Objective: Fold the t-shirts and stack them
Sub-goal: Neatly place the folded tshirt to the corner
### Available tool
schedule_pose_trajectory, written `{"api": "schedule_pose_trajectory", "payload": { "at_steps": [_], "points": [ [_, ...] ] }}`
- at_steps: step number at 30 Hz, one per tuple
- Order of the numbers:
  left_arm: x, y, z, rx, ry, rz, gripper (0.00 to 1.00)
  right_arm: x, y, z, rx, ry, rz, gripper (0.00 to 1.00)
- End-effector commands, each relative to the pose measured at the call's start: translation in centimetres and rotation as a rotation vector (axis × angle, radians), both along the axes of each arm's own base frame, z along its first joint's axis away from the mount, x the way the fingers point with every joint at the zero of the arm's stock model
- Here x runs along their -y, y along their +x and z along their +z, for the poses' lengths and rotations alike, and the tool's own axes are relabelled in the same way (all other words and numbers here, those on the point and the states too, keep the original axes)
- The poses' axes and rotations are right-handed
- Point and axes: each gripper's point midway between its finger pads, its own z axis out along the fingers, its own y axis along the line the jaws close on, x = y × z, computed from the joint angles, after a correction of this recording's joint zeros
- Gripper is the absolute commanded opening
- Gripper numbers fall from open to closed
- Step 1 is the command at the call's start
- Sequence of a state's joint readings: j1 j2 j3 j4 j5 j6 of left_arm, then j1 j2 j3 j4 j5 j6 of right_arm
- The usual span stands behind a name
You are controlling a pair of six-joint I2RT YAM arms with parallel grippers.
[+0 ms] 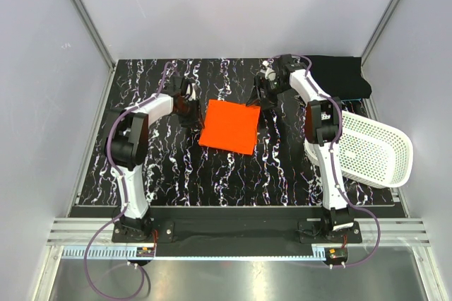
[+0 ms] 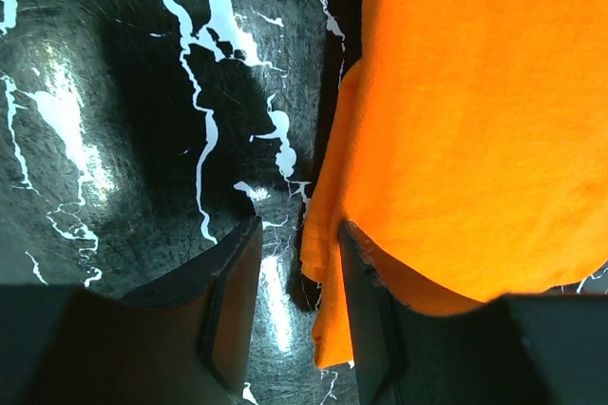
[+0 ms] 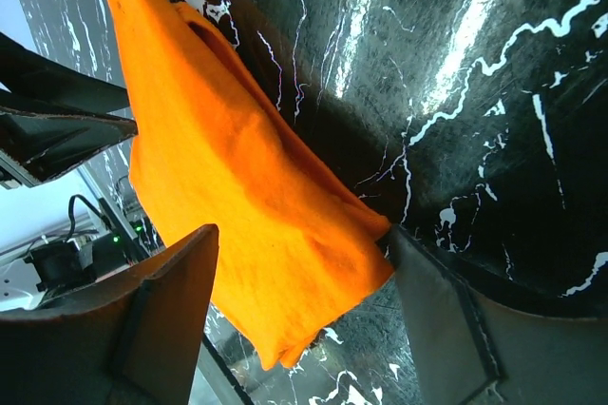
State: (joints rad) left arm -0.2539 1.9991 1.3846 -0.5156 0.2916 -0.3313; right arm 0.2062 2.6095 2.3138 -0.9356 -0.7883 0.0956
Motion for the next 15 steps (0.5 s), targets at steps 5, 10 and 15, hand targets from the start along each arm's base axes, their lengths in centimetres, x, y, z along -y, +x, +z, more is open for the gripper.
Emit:
{"api": "schedule_pose_trajectory", "payload": {
  "at_steps": [5,10,15],
  "points": [
    [0.9,0.9,3.8,0.106,-0.076,-0.024,0.42,-0.3,-1.7,-2.3,-0.052,-0.054,0.039,0.75],
    [0.5,1.2,11.3,0.291,-0.090,-0.028,0.43,-0.3,-2.3,-2.1,-0.049,-0.057,0.053,0.68],
    [0.0,-0.4,15.9,0.401,-0.095,-0.062,0.45,0.3,-2.4,-3.3,-0.065,-0.097,0.042,0.66]
  ]
}}
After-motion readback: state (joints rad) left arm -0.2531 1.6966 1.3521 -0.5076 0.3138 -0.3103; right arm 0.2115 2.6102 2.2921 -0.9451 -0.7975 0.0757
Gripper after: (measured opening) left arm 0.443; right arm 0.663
